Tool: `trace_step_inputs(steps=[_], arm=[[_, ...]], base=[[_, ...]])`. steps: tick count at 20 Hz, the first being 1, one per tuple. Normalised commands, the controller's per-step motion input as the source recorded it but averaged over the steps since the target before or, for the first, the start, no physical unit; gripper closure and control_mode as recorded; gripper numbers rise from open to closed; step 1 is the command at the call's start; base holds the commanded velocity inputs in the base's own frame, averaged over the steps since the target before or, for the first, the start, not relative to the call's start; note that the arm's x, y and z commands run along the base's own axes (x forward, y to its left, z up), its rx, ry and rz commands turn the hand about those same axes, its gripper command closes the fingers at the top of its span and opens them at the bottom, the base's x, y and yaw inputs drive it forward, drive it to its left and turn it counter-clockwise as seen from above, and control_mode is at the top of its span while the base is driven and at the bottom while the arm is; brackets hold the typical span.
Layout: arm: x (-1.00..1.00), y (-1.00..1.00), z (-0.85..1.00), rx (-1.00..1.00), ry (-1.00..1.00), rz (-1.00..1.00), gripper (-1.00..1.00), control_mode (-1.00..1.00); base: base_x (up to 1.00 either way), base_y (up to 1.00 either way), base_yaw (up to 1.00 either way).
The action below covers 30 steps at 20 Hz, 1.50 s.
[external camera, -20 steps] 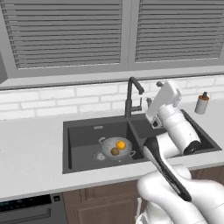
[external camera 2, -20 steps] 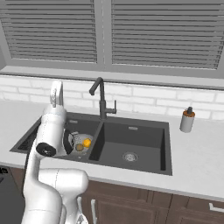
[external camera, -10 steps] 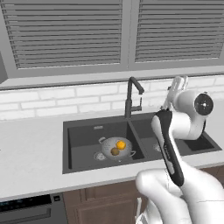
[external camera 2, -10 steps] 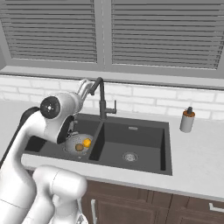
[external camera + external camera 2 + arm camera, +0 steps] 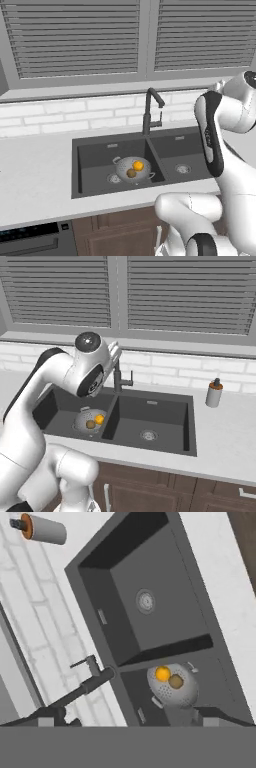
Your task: Put the colander in the sink, put the kiwi, orange in the colander, and turn on the sink faucet and pour water over the colander.
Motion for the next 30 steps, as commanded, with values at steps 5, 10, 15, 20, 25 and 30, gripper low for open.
trace_step_inputs(steps=[5,10,15,20,25,30], arm=[[0.0,-0.27,-0.43,0.06,-0.01,0.5,-1.0,-1.0],[0.0,-0.03,-0.17,0.06,-0.09,0.4,-1.0,-1.0],[0.06,0.0,0.0,0.1,-0.28,0.21,-1.0,-1.0],[0.2,0.08,0.0,0.07,-0.33,0.14,-1.0,-1.0],[0.38,0.2,0.0,0.04,-0.28,0.12,-1.0,-1.0],[0.48,0.12,0.0,0.03,-0.23,0.13,-1.0,-1.0]], base=[[0.0,0.0,0.0],[0.0,0.0,0.0],[0.0,0.0,0.0],[0.0,0.0,0.0],[0.0,0.0,0.0],[0.0,0.0,0.0]])
